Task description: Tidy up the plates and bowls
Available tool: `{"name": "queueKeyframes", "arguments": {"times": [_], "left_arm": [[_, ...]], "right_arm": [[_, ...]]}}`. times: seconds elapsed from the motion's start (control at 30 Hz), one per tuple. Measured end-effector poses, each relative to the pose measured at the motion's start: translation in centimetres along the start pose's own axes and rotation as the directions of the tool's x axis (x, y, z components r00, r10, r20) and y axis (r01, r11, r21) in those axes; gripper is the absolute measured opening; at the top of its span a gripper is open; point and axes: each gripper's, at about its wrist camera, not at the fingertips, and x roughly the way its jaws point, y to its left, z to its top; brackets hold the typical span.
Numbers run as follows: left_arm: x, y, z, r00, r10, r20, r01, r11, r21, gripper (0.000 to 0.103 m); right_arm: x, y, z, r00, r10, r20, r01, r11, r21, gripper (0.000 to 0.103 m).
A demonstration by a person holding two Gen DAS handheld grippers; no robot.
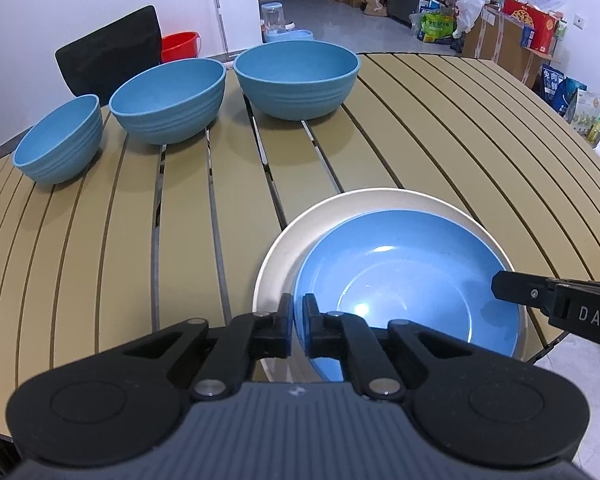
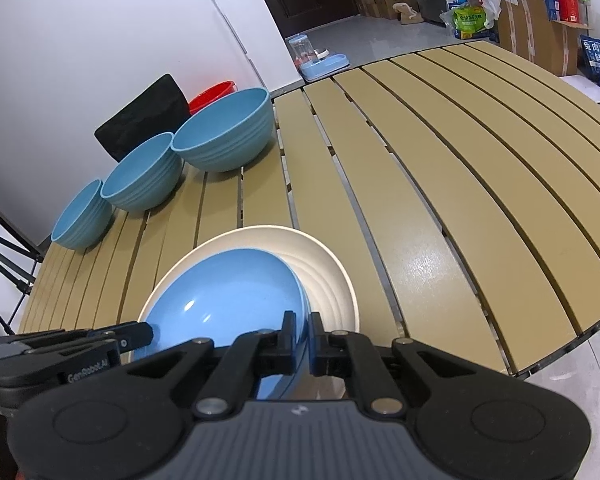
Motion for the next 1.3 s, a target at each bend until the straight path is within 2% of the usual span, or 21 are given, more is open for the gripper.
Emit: {"name": "queueKeyframes", "arguments": {"times": [0.53,1.13,1.23,1.3], "left_arm": [[-0.52,-0.07,-0.30,0.999,0.015,0.052,-0.016,1.000,0.014,0.006],[-0.38,-0.07,-0.43,0.999,0.014,0.037,-0.014,1.000,0.016,0.006],[-0.37,0.22,-0.38,1.000,0.013,0.029,-0.013,1.000,0.000,0.009],[-0.49,0.60,-0.32,1.000,0.012,0.024,-0.012,1.000,-0.015,0.016]], "right_arm": [[-0.72,-0.06,-0.30,0.999,0.015,0.033,-0.015,1.000,-0.010,0.005],[-0.12,-0.23,-0.12,1.000,0.009,0.017,-0.009,1.000,0.005,0.007],[-0.21,-0.32,-0.03,1.000,0.002,0.019,-0.002,1.000,0.013,0.012],[-0.49,-0.40,0.12,1.000,0.003,0.027,-0.004,1.000,0.018,0.012]]}}
